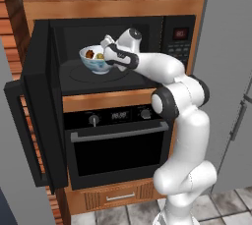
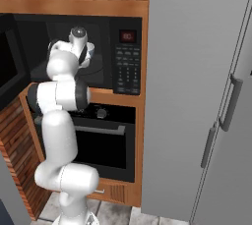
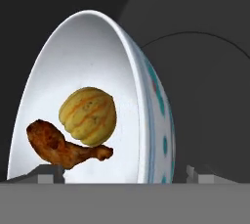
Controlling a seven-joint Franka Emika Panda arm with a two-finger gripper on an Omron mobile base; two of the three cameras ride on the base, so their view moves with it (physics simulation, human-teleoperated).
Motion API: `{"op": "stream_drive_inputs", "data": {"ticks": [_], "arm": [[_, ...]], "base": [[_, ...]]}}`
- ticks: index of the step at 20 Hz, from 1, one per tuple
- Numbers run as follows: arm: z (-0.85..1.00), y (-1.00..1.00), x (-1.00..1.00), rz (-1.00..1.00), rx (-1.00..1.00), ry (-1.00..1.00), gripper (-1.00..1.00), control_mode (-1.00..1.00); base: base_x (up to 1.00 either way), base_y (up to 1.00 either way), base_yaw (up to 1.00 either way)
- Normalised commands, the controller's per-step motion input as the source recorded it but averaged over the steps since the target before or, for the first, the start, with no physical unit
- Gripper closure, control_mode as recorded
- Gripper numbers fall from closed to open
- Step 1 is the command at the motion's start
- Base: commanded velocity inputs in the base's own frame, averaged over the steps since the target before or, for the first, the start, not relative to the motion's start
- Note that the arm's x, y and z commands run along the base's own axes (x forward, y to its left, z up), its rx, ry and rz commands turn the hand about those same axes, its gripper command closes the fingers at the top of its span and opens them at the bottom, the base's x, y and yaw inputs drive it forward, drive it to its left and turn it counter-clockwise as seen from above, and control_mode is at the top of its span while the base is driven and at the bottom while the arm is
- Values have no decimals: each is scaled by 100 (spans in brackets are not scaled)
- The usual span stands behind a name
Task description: The microwave is finished heating the chicken drumstick and squash. Take the bowl containing the food and place it on the dining counter.
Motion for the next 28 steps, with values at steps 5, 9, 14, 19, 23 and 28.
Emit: {"op": "stream_drive_inputs", "data": {"ticks": [5,9,14,19,23,28], "arm": [[-20,1,1,0,-2,2,100,-100],[0,0,-4,0,0,0,100,-100],[-2,0,-41,0,0,0,100,-100],[-14,-2,-77,0,0,0,100,-100],[-14,-7,-100,0,0,-7,100,-100],[11,-6,-100,0,5,-29,100,-100]], "base": [[0,0,0],[0,0,0],[0,0,0],[0,0,0],[0,0,0],[0,0,0]]}}
